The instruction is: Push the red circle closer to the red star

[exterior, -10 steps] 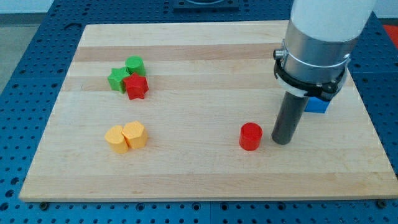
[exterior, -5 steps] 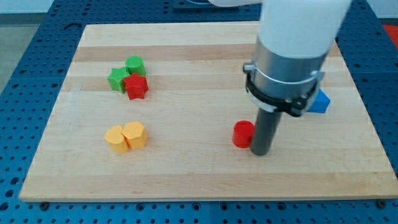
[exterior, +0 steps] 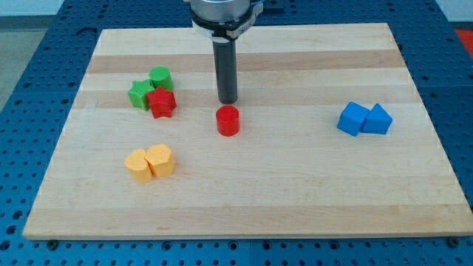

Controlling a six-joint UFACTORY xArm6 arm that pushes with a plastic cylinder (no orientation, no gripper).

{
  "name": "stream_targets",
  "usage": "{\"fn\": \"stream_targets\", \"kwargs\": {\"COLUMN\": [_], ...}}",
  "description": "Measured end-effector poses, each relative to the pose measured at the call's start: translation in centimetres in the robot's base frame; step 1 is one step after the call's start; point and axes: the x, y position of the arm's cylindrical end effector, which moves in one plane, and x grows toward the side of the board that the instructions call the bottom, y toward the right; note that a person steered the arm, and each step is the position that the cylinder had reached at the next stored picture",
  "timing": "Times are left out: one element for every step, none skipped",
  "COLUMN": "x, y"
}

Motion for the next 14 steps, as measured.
{"fn": "stream_targets", "kwargs": {"x": [-0.3,1.3,4.9,5.1,7.0,7.2,7.4,7.9,7.9,7.6,6.8,5.7,3.3,3.3], "y": [0.4,2.4,2.9,2.9,2.9,2.1,1.5,2.4,2.4,0.9,-1.7,-4.4,-6.8,-6.4]}}
